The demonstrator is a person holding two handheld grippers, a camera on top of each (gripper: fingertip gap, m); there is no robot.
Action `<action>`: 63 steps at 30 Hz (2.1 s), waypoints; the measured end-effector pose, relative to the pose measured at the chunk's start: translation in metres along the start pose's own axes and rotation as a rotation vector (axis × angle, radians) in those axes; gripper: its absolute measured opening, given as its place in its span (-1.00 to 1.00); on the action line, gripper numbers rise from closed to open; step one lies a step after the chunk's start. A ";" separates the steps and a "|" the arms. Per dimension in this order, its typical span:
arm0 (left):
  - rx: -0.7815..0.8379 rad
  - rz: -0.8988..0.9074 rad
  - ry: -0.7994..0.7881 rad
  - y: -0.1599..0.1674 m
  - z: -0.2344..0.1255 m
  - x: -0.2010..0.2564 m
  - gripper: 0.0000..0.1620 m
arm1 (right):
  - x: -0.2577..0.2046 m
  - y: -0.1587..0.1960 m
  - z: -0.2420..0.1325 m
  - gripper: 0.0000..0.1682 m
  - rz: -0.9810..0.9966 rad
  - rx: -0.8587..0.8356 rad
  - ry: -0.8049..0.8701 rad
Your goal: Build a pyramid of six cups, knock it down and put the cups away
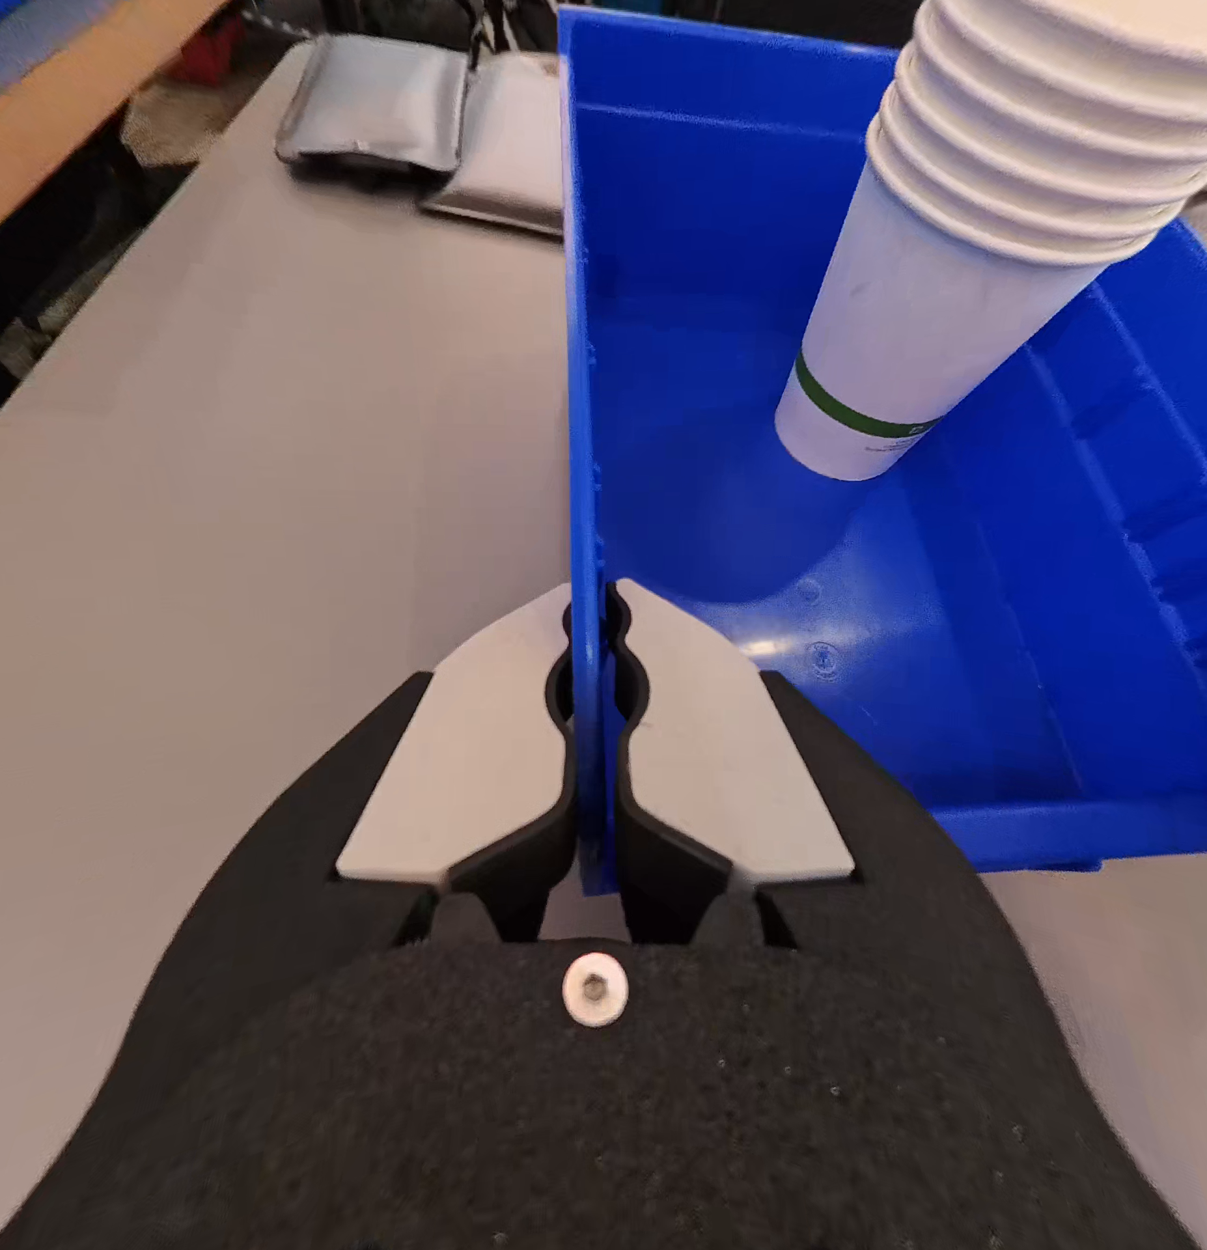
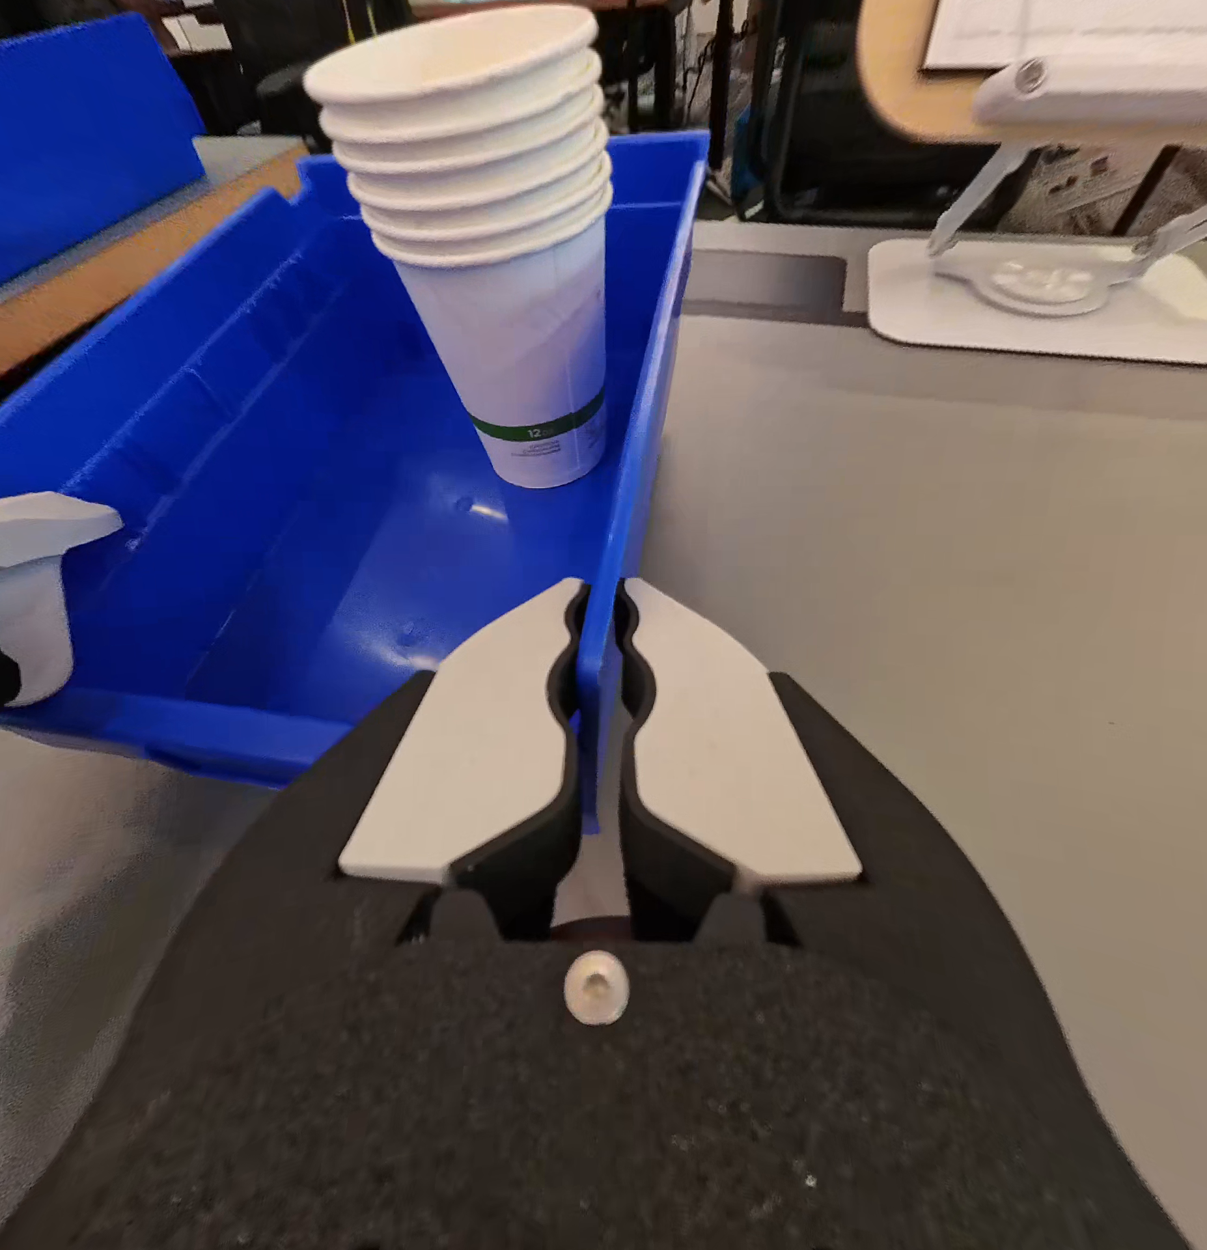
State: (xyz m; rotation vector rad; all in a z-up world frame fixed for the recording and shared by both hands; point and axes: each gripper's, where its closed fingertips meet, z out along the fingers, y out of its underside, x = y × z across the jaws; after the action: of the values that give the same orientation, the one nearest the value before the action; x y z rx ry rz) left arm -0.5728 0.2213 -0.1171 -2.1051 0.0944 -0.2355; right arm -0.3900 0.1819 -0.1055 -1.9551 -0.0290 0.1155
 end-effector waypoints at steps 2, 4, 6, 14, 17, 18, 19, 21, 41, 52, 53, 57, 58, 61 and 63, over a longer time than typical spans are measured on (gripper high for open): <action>-0.040 -0.008 0.017 0.005 0.011 -0.007 -0.94 | -0.004 0.008 0.007 -0.91 0.001 -0.026 -0.009; -0.030 -0.016 0.021 0.001 0.017 -0.010 -0.94 | -0.005 0.012 0.014 -0.89 0.027 -0.013 -0.046; -0.036 -0.012 0.004 0.000 0.020 -0.010 -0.94 | -0.004 0.011 0.016 -0.87 -0.001 -0.007 -0.062; 0.104 -0.070 -0.041 -0.047 -0.032 -0.008 -0.35 | 0.014 -0.018 -0.062 -0.61 -0.068 -0.007 -0.435; 0.201 -0.060 0.077 -0.075 -0.071 0.036 -0.22 | 0.074 -0.031 -0.113 -0.53 -0.180 0.053 -0.464; 0.218 -0.064 0.136 -0.077 -0.080 0.057 -0.18 | 0.101 -0.033 -0.127 -0.51 -0.201 0.073 -0.440; 0.222 -0.077 0.198 -0.075 -0.088 0.079 -0.15 | 0.132 -0.035 -0.140 -0.48 -0.212 0.094 -0.399; 0.211 -0.111 0.281 -0.059 -0.099 0.116 -0.11 | 0.200 -0.030 -0.165 -0.45 -0.231 0.120 -0.288; 0.110 0.006 0.246 0.067 -0.082 0.156 -0.28 | 0.475 0.062 -0.229 -0.39 0.115 0.146 0.188; 0.100 0.076 0.246 0.068 -0.084 0.161 -0.30 | 0.478 0.064 -0.229 -0.45 0.071 0.134 0.213; 0.097 0.073 0.249 0.069 -0.083 0.161 -0.30 | 0.477 0.063 -0.229 -0.45 0.067 0.132 0.212; 0.080 0.088 0.319 0.061 -0.086 0.168 -0.31 | 0.451 0.048 -0.233 -0.44 0.033 0.167 0.136; 0.067 0.126 0.350 0.054 -0.087 0.172 -0.34 | 0.435 0.041 -0.234 -0.44 0.022 0.185 0.081; 0.017 0.395 0.406 0.017 -0.080 0.175 -0.59 | 0.367 0.036 -0.224 -0.42 -0.059 0.138 -0.158; -0.010 0.657 0.352 -0.016 -0.064 0.166 -0.73 | 0.319 0.045 -0.220 -0.42 -0.119 0.083 -0.312</action>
State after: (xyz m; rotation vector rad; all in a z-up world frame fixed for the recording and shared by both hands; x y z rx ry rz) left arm -0.4240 0.1489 -0.0497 -1.9074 0.9743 -0.2008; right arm -0.0537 -0.0138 -0.0866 -1.8311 -0.3403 0.3363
